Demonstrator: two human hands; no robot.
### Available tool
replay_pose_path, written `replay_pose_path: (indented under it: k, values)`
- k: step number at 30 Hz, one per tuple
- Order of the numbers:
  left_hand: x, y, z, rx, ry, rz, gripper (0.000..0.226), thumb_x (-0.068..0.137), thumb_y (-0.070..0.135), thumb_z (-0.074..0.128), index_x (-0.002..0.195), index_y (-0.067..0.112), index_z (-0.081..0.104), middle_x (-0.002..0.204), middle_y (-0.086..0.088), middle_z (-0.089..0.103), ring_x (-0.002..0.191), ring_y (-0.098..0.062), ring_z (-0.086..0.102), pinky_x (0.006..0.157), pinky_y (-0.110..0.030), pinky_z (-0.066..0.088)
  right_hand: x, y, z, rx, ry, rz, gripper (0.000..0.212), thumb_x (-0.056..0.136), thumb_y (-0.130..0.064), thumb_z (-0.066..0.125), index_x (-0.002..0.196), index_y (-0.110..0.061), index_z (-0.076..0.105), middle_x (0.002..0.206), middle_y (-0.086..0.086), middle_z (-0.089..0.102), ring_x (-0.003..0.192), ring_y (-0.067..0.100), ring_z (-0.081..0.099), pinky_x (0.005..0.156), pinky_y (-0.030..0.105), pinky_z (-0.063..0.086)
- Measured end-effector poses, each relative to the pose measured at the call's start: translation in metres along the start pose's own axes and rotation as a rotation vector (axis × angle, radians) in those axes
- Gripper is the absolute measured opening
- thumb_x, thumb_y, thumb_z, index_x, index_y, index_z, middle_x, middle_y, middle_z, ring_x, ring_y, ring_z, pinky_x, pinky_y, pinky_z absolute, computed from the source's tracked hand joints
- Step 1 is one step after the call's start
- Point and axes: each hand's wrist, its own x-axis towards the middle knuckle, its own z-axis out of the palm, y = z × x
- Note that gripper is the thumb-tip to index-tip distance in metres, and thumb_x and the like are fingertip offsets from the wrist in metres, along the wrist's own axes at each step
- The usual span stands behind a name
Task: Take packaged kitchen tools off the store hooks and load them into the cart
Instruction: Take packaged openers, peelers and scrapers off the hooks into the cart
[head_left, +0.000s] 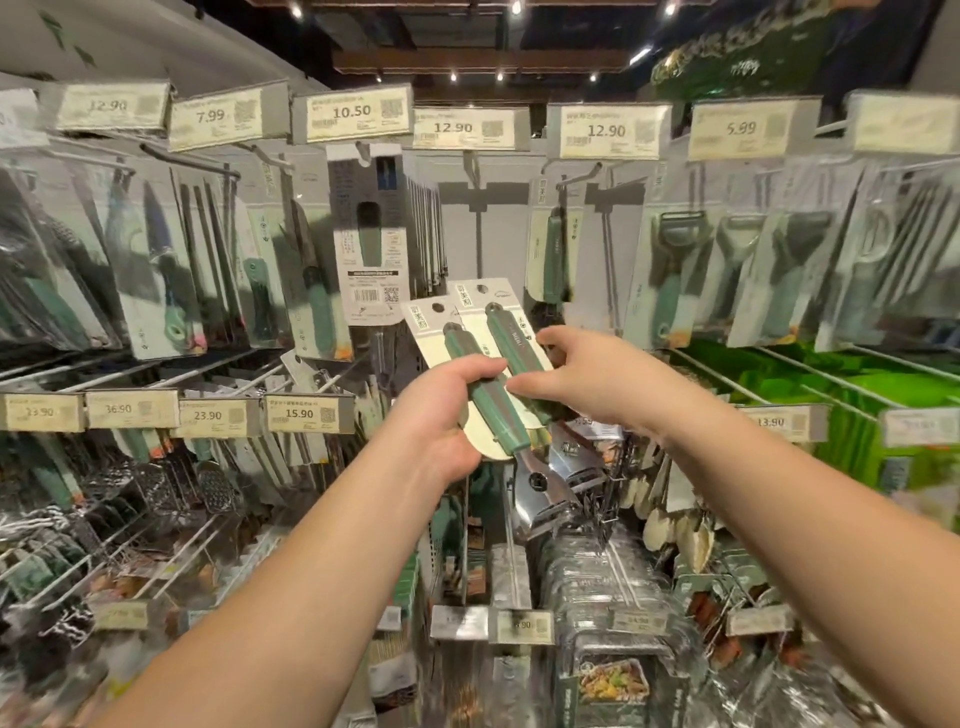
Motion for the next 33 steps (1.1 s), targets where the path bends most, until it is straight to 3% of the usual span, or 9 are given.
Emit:
replay_pose_path:
  k: [6, 10, 12, 15, 18, 22, 26, 31, 33]
  values:
    - [-0.002, 0.002, 0.015, 0.019, -0.011, 0.017, 0.016, 0.094, 0.002, 0.058, 0.108, 0.001, 0.066, 0.073, -0.013, 0.073, 0.060, -0.028, 0.072, 0.052, -0.041, 0.060, 0.002, 0.011, -0.005, 0.051, 0.151, 0.040, 0.060, 0.089, -0.043, 0.064, 0.142, -0.020, 0.047, 0.105, -0.008, 0.065, 0.077, 0.010, 0.066, 0.070, 0.033, 0.058]
    - [-0.005, 0.007, 0.017, 0.002, 0.001, 0.043, 0.003, 0.093, 0.001, 0.060, 0.095, 0.003, 0.060, 0.057, -0.009, 0.068, 0.071, -0.029, 0.069, 0.070, -0.045, 0.060, 0.007, 0.026, -0.007, 0.096, 0.319, 0.060, 0.070, 0.090, -0.038, 0.063, 0.151, -0.014, 0.037, 0.132, 0.001, 0.060, 0.088, 0.015, 0.065, 0.073, 0.034, 0.056]
    - [-0.006, 0.007, 0.015, -0.014, 0.002, 0.049, 0.006, 0.093, 0.000, 0.061, 0.097, 0.003, 0.058, 0.056, -0.010, 0.067, 0.076, -0.030, 0.068, 0.073, -0.048, 0.059, 0.008, 0.033, -0.006, 0.112, 0.402, 0.053, 0.063, 0.090, -0.035, 0.064, 0.146, -0.015, 0.041, 0.130, 0.002, 0.061, 0.092, 0.016, 0.065, 0.068, 0.030, 0.054]
    - [-0.004, 0.008, 0.013, -0.018, -0.011, 0.051, 0.011, 0.092, 0.000, 0.062, 0.101, 0.004, 0.058, 0.060, -0.010, 0.068, 0.079, -0.031, 0.070, 0.072, -0.048, 0.059, 0.011, 0.039, -0.008, 0.129, 0.503, 0.061, 0.061, 0.086, -0.038, 0.064, 0.141, -0.019, 0.045, 0.126, 0.001, 0.062, 0.098, 0.019, 0.066, 0.078, 0.039, 0.059]
    - [-0.002, 0.010, 0.013, -0.036, -0.024, 0.066, 0.009, 0.092, 0.000, 0.062, 0.098, 0.005, 0.059, 0.073, -0.011, 0.067, 0.084, -0.032, 0.070, 0.080, -0.052, 0.058, 0.016, 0.041, -0.010, 0.175, 0.560, 0.045, 0.058, 0.086, -0.036, 0.065, 0.139, -0.021, 0.046, 0.123, 0.000, 0.061, 0.098, 0.016, 0.065, 0.083, 0.038, 0.058]
    - [0.002, 0.014, 0.012, -0.034, -0.042, 0.092, 0.011, 0.092, 0.000, 0.062, 0.101, 0.006, 0.059, 0.083, -0.012, 0.068, 0.102, -0.035, 0.071, 0.093, -0.058, 0.053, 0.019, 0.039, -0.012, 0.193, 0.612, 0.034, 0.069, 0.088, -0.036, 0.065, 0.149, -0.018, 0.036, 0.135, 0.003, 0.053, 0.113, 0.018, 0.060, 0.093, 0.035, 0.053]
    - [0.004, 0.018, 0.012, -0.019, -0.056, 0.072, 0.009, 0.092, 0.002, 0.061, 0.098, 0.008, 0.059, 0.080, -0.012, 0.068, 0.090, -0.032, 0.071, 0.094, -0.059, 0.052, 0.019, 0.032, -0.017, 0.195, 0.619, 0.036, 0.072, 0.093, -0.031, 0.064, 0.154, -0.016, 0.029, 0.146, 0.005, 0.045, 0.120, 0.016, 0.052, 0.089, 0.022, 0.037]
    - [0.006, 0.021, 0.013, -0.016, -0.072, 0.066, 0.009, 0.093, 0.003, 0.061, 0.099, 0.009, 0.058, 0.086, -0.013, 0.068, 0.088, -0.031, 0.071, 0.084, -0.054, 0.055, 0.033, 0.029, -0.017, 0.211, 0.616, 0.016, 0.062, 0.090, -0.030, 0.065, 0.145, -0.016, 0.041, 0.134, 0.003, 0.054, 0.101, 0.012, 0.055, 0.080, 0.023, 0.042]
    - [0.007, 0.022, 0.012, -0.025, -0.072, 0.066, 0.011, 0.092, 0.003, 0.062, 0.101, 0.008, 0.059, 0.087, -0.013, 0.069, 0.088, -0.031, 0.072, 0.084, -0.055, 0.056, 0.038, 0.031, -0.016, 0.206, 0.611, 0.025, 0.059, 0.090, -0.030, 0.065, 0.143, -0.016, 0.043, 0.134, 0.003, 0.054, 0.110, 0.017, 0.057, 0.080, 0.026, 0.044]
